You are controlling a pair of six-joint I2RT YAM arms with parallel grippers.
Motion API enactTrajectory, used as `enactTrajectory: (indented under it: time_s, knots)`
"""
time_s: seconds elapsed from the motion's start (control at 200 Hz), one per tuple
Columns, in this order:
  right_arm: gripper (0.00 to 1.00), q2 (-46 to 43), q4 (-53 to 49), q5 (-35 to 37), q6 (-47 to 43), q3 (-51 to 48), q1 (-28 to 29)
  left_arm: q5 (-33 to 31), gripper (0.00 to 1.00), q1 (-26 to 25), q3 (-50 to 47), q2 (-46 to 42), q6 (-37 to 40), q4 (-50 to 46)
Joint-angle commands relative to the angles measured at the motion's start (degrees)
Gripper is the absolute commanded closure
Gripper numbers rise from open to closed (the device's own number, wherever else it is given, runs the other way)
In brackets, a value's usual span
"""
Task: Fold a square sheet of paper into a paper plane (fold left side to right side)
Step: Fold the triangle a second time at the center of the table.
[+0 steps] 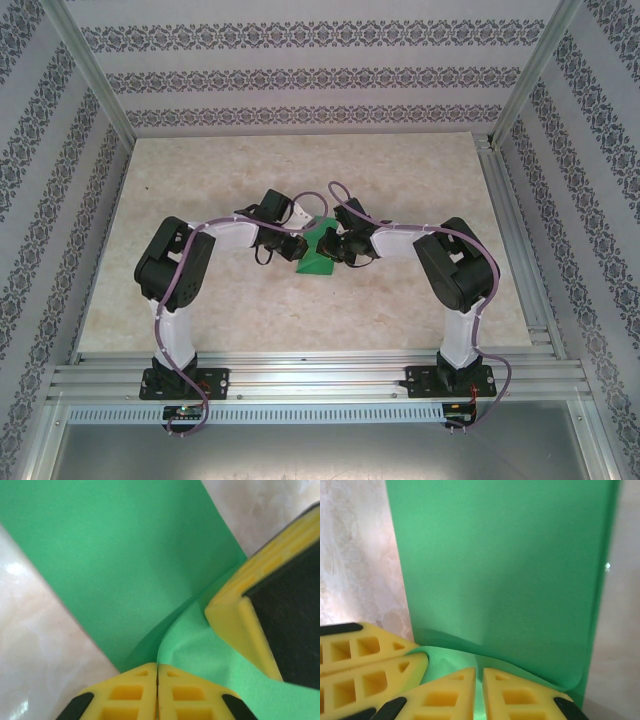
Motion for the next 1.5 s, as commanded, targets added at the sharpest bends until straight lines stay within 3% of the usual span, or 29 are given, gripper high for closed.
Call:
enactTrajectory:
  time_s: [0.0, 0.175, 0.26, 0.444, 0.629, 1.058, 1.498]
  knots:
    - [0.86, 1.5, -4.3, 2.2, -1.6, -2.4, 0.9, 0.3, 0.85, -0.1, -1.7, -6.7, -1.4, -1.9]
    - [0.86, 2.2, -4.7, 2.4, -2.0, -1.9, 1.0, 2.5, 0.62, 2.2, -3.4, -17.2, -4.8, -0.9]
    - [0.86, 2.4, -4.7, 2.4, -2.1, -1.7, 1.2, 2.9, 0.6, 2.7, -5.2, -21.0, -6.2, -0.2]
    - [0.86, 2.7, -4.9, 2.6, -2.3, -1.4, 1.5, 11.1, 0.74, 2.3, -10.8, -21.0, -13.3, 7.2]
    - [0.86, 2.9, -5.6, 2.9, -2.6, -0.8, 1.7, 13.1, 0.83, 0.7, -10.6, -14.7, -19.6, 12.6]
    - [0.86, 3.1, -6.4, 3.0, -3.2, -0.1, 2.0, 9.5, 0.89, -1.3, -4.7, -3.4, -19.4, 9.3]
    - [0.86, 2.9, -7.3, 3.3, -3.9, 0.5, 1.8, 8.6, 0.92, -1.9, -7.5, -2.5, -15.8, 5.5]
